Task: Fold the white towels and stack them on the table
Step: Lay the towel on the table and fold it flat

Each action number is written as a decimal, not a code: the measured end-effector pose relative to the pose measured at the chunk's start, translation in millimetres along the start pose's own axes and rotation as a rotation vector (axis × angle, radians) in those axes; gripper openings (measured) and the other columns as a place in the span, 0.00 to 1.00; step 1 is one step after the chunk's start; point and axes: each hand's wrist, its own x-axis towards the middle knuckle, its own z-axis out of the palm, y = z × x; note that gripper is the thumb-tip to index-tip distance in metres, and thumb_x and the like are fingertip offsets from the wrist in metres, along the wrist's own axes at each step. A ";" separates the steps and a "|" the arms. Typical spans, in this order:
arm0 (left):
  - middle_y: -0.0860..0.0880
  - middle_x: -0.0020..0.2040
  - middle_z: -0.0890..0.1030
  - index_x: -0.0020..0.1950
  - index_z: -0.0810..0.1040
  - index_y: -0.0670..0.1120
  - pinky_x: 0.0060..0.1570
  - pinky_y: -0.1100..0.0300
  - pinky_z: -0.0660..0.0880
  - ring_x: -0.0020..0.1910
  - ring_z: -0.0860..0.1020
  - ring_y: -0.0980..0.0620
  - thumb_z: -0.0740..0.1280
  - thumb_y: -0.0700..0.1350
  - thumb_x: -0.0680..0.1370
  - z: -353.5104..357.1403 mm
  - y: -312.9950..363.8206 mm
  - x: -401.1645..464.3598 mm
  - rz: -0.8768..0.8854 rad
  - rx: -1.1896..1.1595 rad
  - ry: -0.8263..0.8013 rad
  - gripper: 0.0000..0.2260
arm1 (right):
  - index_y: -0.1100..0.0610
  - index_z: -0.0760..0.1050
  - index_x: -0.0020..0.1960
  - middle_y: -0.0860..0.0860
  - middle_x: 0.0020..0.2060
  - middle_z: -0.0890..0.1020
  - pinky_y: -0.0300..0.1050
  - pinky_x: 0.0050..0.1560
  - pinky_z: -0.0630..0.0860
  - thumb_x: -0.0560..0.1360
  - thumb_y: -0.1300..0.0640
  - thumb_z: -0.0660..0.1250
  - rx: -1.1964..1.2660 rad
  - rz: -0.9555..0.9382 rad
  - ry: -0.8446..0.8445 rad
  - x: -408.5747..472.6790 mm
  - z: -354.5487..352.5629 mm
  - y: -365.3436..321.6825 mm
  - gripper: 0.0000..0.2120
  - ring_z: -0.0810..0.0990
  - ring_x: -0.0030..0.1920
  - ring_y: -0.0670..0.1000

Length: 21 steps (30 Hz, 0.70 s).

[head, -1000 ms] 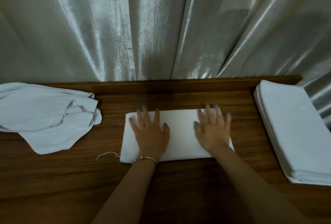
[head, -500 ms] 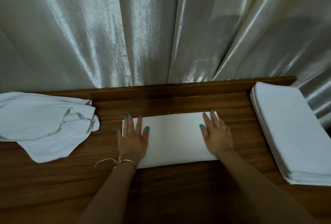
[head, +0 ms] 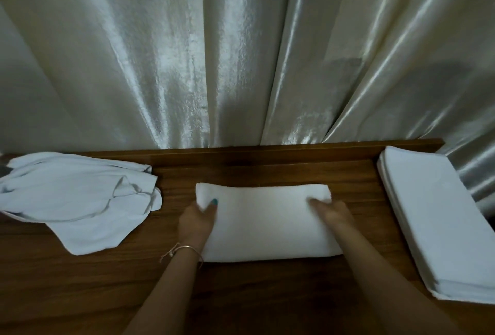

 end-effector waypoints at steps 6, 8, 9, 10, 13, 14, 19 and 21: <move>0.36 0.52 0.81 0.55 0.76 0.36 0.49 0.51 0.74 0.51 0.79 0.38 0.64 0.57 0.78 -30.5 -9.2 36.4 0.045 0.111 0.081 0.22 | 0.54 0.69 0.58 0.55 0.51 0.79 0.57 0.53 0.77 0.69 0.47 0.73 0.095 -0.198 -0.001 17.6 27.4 -35.1 0.23 0.78 0.50 0.57; 0.37 0.51 0.81 0.55 0.75 0.37 0.51 0.50 0.75 0.51 0.79 0.38 0.63 0.59 0.78 -39.3 -6.6 51.0 0.068 0.122 0.095 0.24 | 0.51 0.66 0.53 0.52 0.46 0.77 0.55 0.49 0.78 0.67 0.48 0.76 0.104 -0.238 0.070 23.2 37.0 -46.4 0.23 0.77 0.45 0.54; 0.37 0.51 0.81 0.55 0.75 0.37 0.50 0.51 0.74 0.52 0.79 0.38 0.63 0.60 0.77 -42.7 -4.0 57.4 0.077 0.132 0.101 0.25 | 0.50 0.65 0.52 0.50 0.45 0.76 0.54 0.48 0.78 0.66 0.49 0.77 0.114 -0.255 0.101 25.0 40.8 -51.1 0.24 0.76 0.44 0.53; 0.38 0.52 0.81 0.55 0.76 0.38 0.50 0.51 0.74 0.52 0.78 0.38 0.63 0.60 0.77 -45.1 -1.2 64.0 0.086 0.144 0.111 0.25 | 0.49 0.65 0.53 0.49 0.44 0.75 0.54 0.46 0.77 0.66 0.48 0.77 0.121 -0.272 0.125 26.8 44.4 -54.7 0.24 0.75 0.43 0.52; 0.38 0.54 0.81 0.55 0.76 0.38 0.53 0.50 0.74 0.54 0.78 0.38 0.63 0.61 0.77 -47.5 5.2 78.8 0.097 0.151 0.121 0.25 | 0.48 0.65 0.55 0.49 0.43 0.75 0.51 0.43 0.76 0.67 0.46 0.75 0.115 -0.321 0.198 32.0 52.3 -62.2 0.24 0.75 0.43 0.53; 0.39 0.54 0.81 0.55 0.76 0.39 0.54 0.50 0.74 0.54 0.78 0.38 0.64 0.60 0.77 -47.0 5.9 82.1 0.095 0.140 0.121 0.24 | 0.49 0.66 0.56 0.49 0.42 0.75 0.49 0.41 0.75 0.68 0.45 0.74 0.097 -0.339 0.226 33.0 54.2 -63.1 0.24 0.75 0.42 0.53; 0.39 0.54 0.80 0.58 0.73 0.39 0.52 0.49 0.75 0.54 0.78 0.38 0.67 0.59 0.75 -39.5 -1.5 78.4 0.078 0.177 0.189 0.25 | 0.54 0.65 0.60 0.54 0.42 0.79 0.51 0.40 0.78 0.73 0.46 0.70 -0.051 -0.406 0.265 29.6 63.9 -59.0 0.23 0.80 0.42 0.56; 0.37 0.58 0.78 0.63 0.68 0.38 0.52 0.47 0.74 0.57 0.76 0.36 0.71 0.55 0.74 -35.1 -6.9 71.4 0.150 0.161 0.314 0.27 | 0.58 0.66 0.61 0.57 0.50 0.78 0.53 0.46 0.77 0.73 0.48 0.69 -0.139 -0.487 0.381 28.2 66.1 -54.3 0.23 0.78 0.49 0.57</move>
